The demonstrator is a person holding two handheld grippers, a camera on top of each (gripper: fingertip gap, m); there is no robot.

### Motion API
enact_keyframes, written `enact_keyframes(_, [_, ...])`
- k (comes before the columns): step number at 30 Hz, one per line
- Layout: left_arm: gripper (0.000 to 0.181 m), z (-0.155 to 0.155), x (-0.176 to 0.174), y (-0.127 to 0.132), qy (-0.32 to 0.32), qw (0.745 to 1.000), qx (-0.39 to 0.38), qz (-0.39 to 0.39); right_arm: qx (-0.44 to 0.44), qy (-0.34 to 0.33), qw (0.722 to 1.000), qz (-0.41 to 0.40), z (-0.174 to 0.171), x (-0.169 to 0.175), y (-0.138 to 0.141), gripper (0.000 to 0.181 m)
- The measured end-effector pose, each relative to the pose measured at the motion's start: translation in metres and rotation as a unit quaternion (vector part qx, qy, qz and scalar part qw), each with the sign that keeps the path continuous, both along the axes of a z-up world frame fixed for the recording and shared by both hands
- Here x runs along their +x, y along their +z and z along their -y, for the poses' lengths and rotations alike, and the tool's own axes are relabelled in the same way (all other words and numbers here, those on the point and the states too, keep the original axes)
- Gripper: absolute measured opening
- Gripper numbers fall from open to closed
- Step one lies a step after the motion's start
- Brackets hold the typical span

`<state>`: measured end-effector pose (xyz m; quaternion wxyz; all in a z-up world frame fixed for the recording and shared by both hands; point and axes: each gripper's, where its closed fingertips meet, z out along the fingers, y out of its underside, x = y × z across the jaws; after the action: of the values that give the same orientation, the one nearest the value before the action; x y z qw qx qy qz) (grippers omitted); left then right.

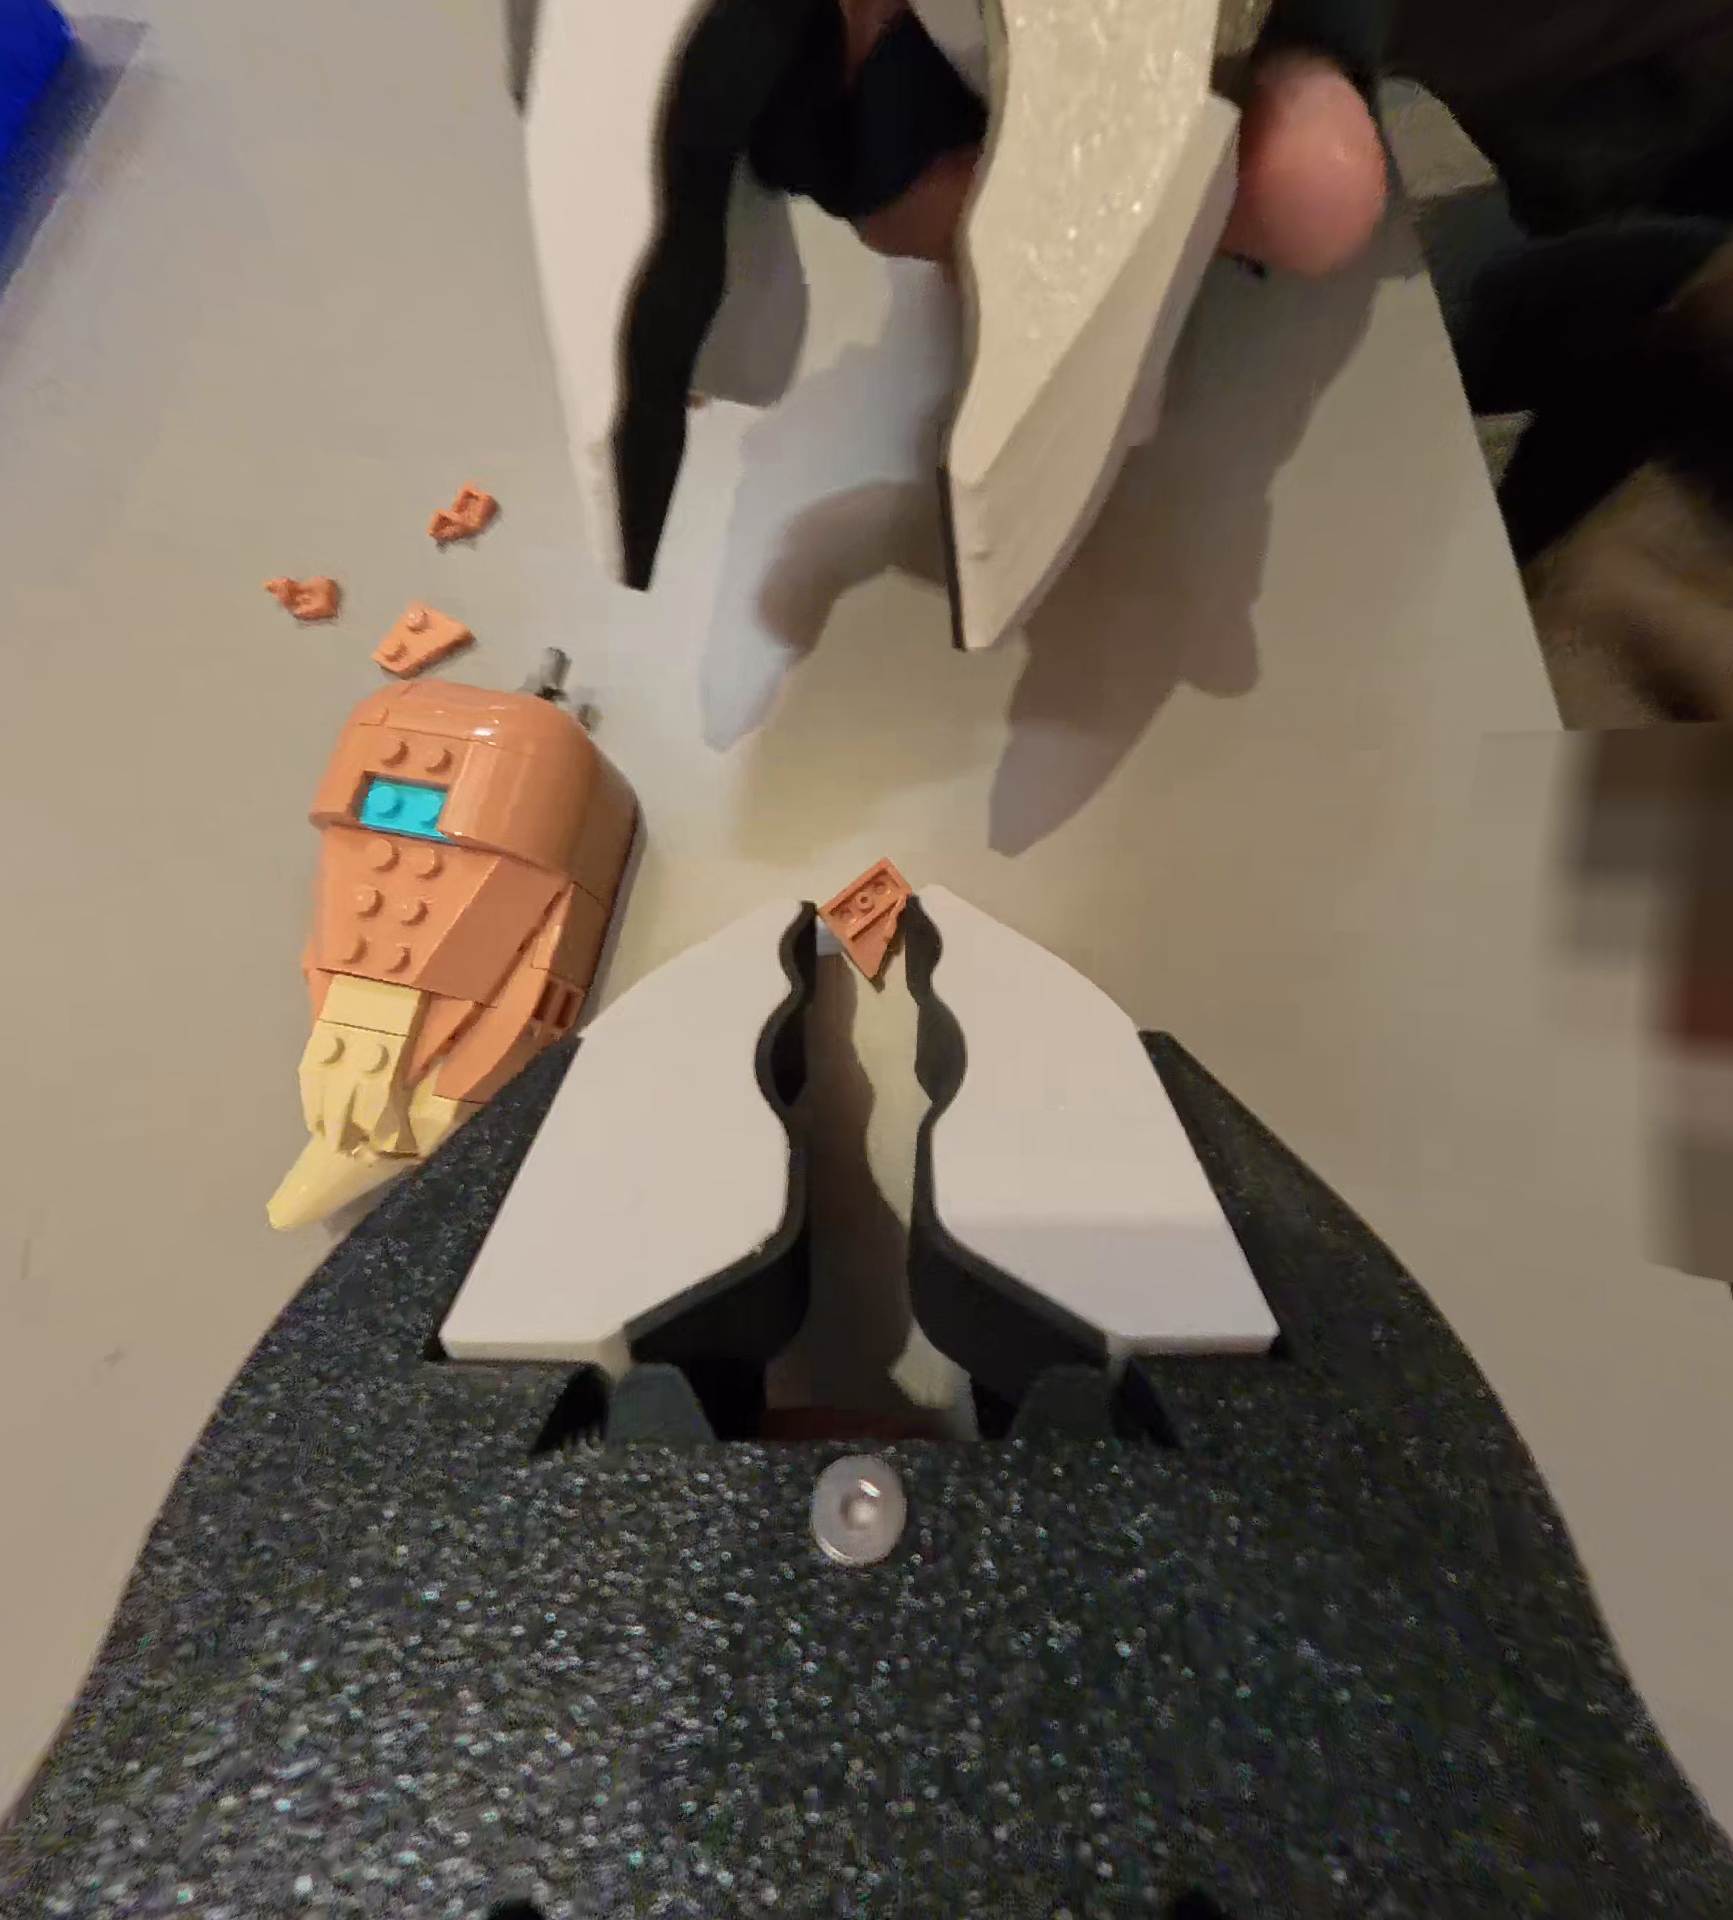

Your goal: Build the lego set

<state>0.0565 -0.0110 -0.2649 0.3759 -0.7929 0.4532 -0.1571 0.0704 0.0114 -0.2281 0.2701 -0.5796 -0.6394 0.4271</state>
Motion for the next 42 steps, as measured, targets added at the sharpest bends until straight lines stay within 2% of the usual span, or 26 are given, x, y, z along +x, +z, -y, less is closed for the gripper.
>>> enact_keyframes(1, [0.016, -0.002, -0.001, 0.004, 0.016, 1.000, 0.023, 0.004, -0.012, -0.004, 1.000, 0.002, 0.002, 0.000, 0.000, 0.054])
enact_keyframes(4, [0.016, -0.009, -0.004, 0.027, 0.057, 0.992, 0.112, 0.027, -0.073, -0.001, 0.997, -0.002, 0.009, -0.003, 0.006, 0.051])
enact_keyframes(8, [0.016, -0.009, -0.011, 0.061, 0.079, 0.962, 0.260, 0.018, -0.151, 0.011, 0.988, -0.033, 0.017, -0.013, 0.019, 0.042])
enact_keyframes(11, [0.016, -0.007, -0.014, 0.072, 0.081, 0.944, 0.320, -0.009, -0.185, 0.018, 0.981, -0.056, 0.021, -0.020, 0.031, 0.037])
enact_keyframes(14, [0.016, -0.004, -0.015, 0.072, 0.075, 0.935, 0.344, -0.031, -0.207, 0.024, 0.976, -0.071, 0.024, -0.023, 0.039, 0.032])
enact_keyframes(21, [0.016, -0.002, -0.014, 0.073, 0.064, 0.931, 0.359, -0.035, -0.211, 0.024, 0.976, -0.054, 0.027, -0.032, 0.034, 0.025])
enact_keyframes(26, [0.016, -0.002, -0.015, 0.073, 0.063, 0.932, 0.357, -0.029, -0.223, 0.027, 0.973, -0.057, 0.027, -0.036, 0.035, 0.005])
enact_keyframes(32, [0.018, -0.002, -0.017, 0.071, 0.071, 0.939, 0.336, 0.003, -0.207, 0.020, 0.976, -0.063, 0.023, -0.039, 0.034, 0.005])
enact_keyframes(35, [0.021, 0.000, -0.019, 0.072, 0.080, 0.950, 0.297, 0.055, -0.165, 0.042, 0.981, -0.097, 0.022, -0.036, 0.043, 0.005])
enact_keyframes(38, [0.022, 0.008, -0.013, 0.073, 0.066, 0.963, 0.202, 0.163, -0.116, 0.081, 0.979, -0.148, 0.024, -0.031, 0.057, 0.005])
enact_keyframes(42, [0.022, 0.017, -0.009, 0.095, 0.042, 0.938, 0.110, 0.326, -0.076, 0.134, 0.970, -0.187, 0.028, -0.025, 0.066, 0.005])
